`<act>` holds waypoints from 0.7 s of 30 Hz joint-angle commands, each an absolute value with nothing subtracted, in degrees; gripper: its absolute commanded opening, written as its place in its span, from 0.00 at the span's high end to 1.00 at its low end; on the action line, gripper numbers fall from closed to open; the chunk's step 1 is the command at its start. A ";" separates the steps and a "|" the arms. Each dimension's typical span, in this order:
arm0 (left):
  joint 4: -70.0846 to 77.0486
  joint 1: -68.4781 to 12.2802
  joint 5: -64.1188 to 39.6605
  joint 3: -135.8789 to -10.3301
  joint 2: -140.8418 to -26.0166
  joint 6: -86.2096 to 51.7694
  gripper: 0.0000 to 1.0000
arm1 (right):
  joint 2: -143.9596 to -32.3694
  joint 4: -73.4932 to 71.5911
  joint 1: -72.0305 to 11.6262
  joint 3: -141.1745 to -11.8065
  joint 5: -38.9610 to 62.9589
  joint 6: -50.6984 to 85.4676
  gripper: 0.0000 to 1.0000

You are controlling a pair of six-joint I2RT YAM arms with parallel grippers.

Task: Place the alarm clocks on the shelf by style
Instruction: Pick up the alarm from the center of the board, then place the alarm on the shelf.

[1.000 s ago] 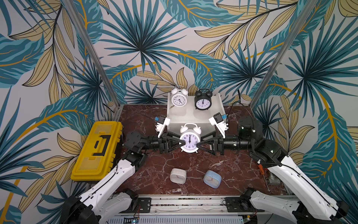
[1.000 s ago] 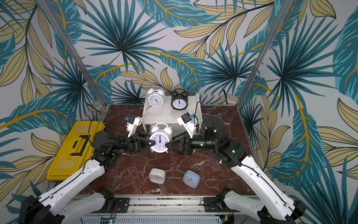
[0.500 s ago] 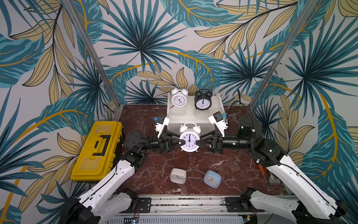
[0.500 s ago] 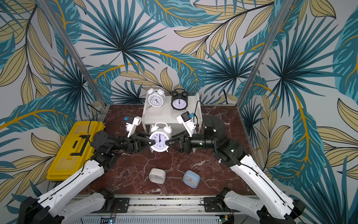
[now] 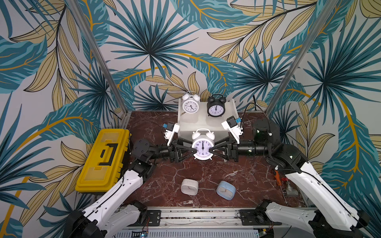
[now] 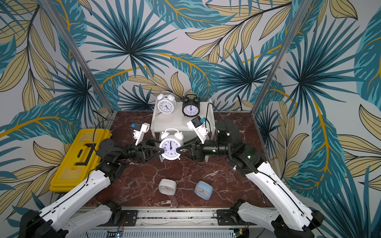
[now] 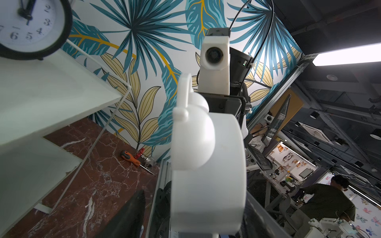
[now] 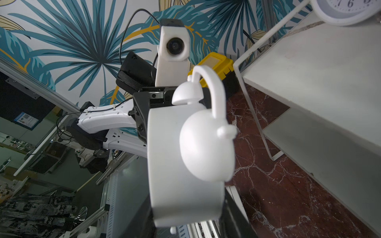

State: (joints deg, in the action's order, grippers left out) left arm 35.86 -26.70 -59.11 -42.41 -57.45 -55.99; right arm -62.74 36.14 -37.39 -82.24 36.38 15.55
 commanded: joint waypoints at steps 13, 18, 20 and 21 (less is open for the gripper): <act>-7.88 -24.70 -24.34 -43.33 -38.14 -36.61 0.25 | -80.17 48.57 -35.90 -108.97 25.82 -9.38 0.80; -9.52 -24.64 -21.12 -42.77 -37.05 -36.81 0.30 | -86.82 48.82 -35.09 -115.87 23.78 -12.73 0.79; -8.89 -24.60 -21.77 -42.63 -37.37 -37.13 0.30 | -89.86 49.54 -34.83 -118.66 23.22 -13.68 0.79; -8.77 -24.66 -21.96 -42.63 -37.55 -37.16 0.31 | -91.05 49.69 -34.78 -119.70 23.25 -13.83 0.79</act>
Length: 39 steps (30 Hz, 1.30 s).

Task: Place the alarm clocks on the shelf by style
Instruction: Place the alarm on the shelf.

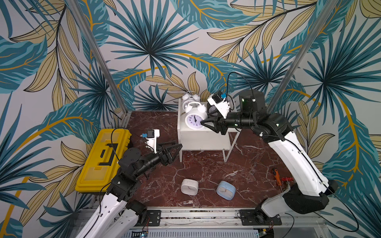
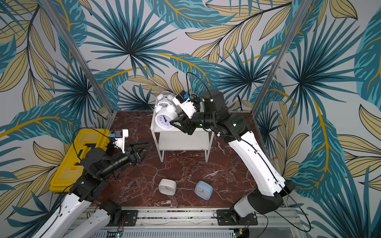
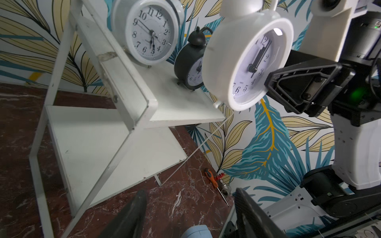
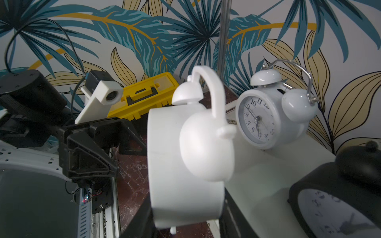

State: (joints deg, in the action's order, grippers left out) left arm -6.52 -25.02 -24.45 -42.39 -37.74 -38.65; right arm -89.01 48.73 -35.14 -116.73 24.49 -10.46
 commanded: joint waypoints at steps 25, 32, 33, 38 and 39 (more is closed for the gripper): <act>-4.84 -24.58 -26.62 -41.75 -39.81 -37.53 0.32 | -95.92 46.67 -34.37 -116.10 22.60 -13.60 0.51; -4.53 -24.59 -26.81 -41.66 -39.83 -37.61 0.33 | -94.97 45.84 -34.41 -114.37 21.82 -13.01 0.50; -4.52 -24.55 -26.81 -41.59 -39.81 -37.55 0.33 | -94.83 45.80 -34.41 -114.43 21.69 -12.80 0.50; -4.05 -24.59 -27.03 -41.57 -39.81 -37.53 0.33 | -94.15 45.88 -34.33 -114.25 20.35 -12.56 0.46; -3.79 -24.60 -26.98 -41.56 -39.86 -37.59 0.33 | -94.04 45.90 -34.30 -114.21 20.19 -12.37 0.46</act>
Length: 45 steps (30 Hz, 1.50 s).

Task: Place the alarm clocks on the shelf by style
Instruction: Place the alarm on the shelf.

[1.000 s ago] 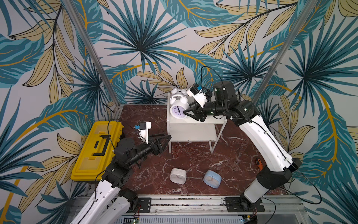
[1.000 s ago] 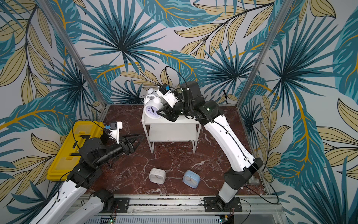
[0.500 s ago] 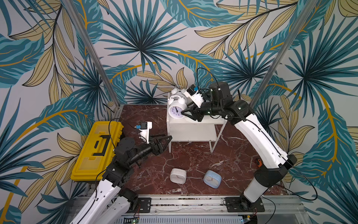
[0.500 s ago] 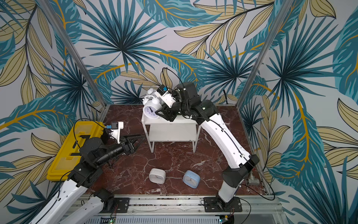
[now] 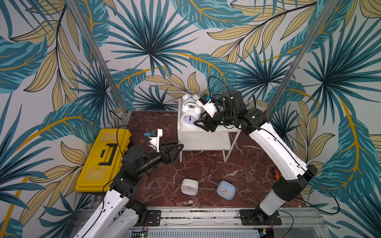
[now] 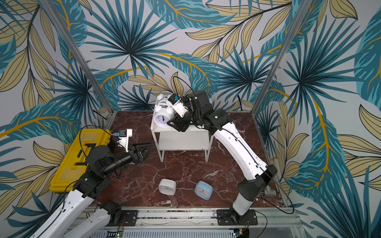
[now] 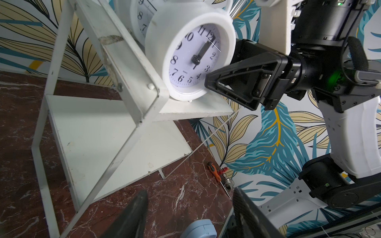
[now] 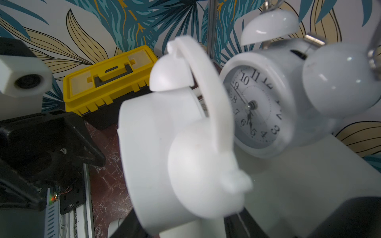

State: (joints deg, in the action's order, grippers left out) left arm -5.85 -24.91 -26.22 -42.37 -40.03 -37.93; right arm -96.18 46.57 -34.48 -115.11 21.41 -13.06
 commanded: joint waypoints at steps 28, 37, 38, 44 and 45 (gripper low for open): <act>-4.82 -24.56 -26.85 -41.44 -40.16 -36.79 0.30 | -83.61 41.49 -34.36 -105.04 16.74 -6.09 0.43; -8.32 -24.53 -20.99 -42.62 -42.07 -37.04 0.27 | -65.45 41.31 -41.18 -83.33 8.90 0.18 0.43; -8.73 -24.52 -20.23 -42.67 -42.62 -37.40 0.28 | -63.56 41.34 -42.83 -79.84 5.71 0.89 0.43; -9.83 -24.53 -18.05 -41.27 -43.71 -39.84 0.30 | -56.34 39.80 -50.66 -63.50 -0.86 10.25 0.45; -9.76 -24.59 -17.83 -40.83 -43.32 -40.14 0.30 | -55.43 38.38 -51.76 -61.11 -1.41 11.96 0.45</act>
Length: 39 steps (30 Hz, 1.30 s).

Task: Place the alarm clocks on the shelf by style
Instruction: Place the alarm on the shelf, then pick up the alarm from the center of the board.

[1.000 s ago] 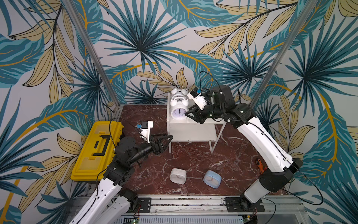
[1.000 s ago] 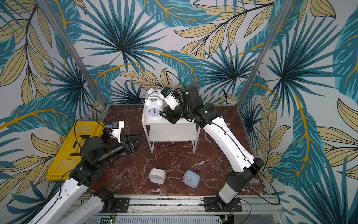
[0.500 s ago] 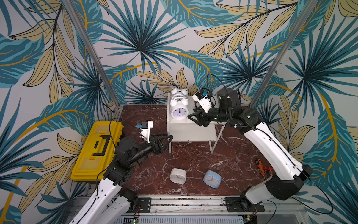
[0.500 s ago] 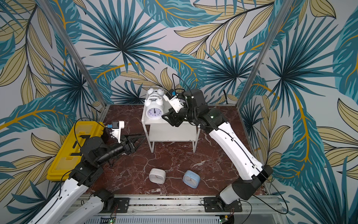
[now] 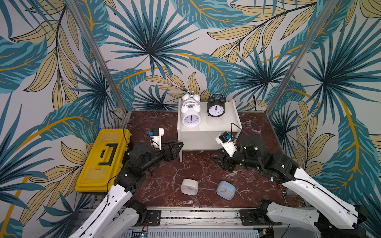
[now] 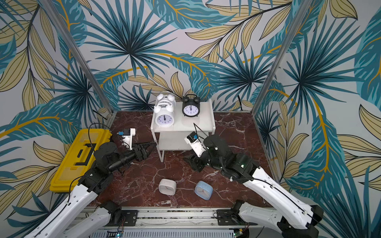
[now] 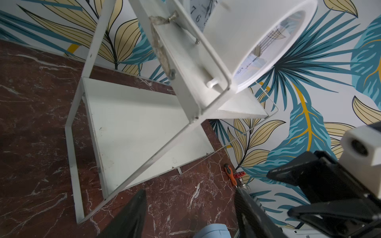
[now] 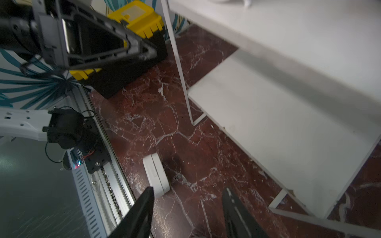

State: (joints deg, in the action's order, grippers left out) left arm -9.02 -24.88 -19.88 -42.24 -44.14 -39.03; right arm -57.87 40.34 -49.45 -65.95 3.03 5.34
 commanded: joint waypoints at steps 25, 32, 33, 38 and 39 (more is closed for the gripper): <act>-31.78 -24.56 -9.70 -34.35 -33.31 -44.36 0.22 | -66.37 26.87 -64.15 -50.75 -2.34 26.23 0.39; -31.50 -24.52 -10.07 -33.89 -34.70 -43.25 0.20 | -70.69 23.38 -64.46 -50.72 -2.18 23.26 0.38; -31.23 -24.60 -10.10 -33.88 -34.85 -43.24 0.20 | -71.66 23.40 -64.43 -51.33 -1.53 22.18 0.38; -29.16 -24.59 -10.69 -32.26 -34.37 -43.50 0.19 | -76.11 24.43 -64.59 -55.15 2.05 17.27 0.37; -28.66 -24.59 -10.74 -31.81 -34.50 -43.74 0.19 | -76.53 24.41 -64.61 -55.56 2.45 16.55 0.37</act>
State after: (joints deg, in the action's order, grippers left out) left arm -30.55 -24.86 -10.48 -33.87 -34.72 -44.18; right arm -75.57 25.15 -64.27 -53.74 0.10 20.49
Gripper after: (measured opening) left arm 0.811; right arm 0.632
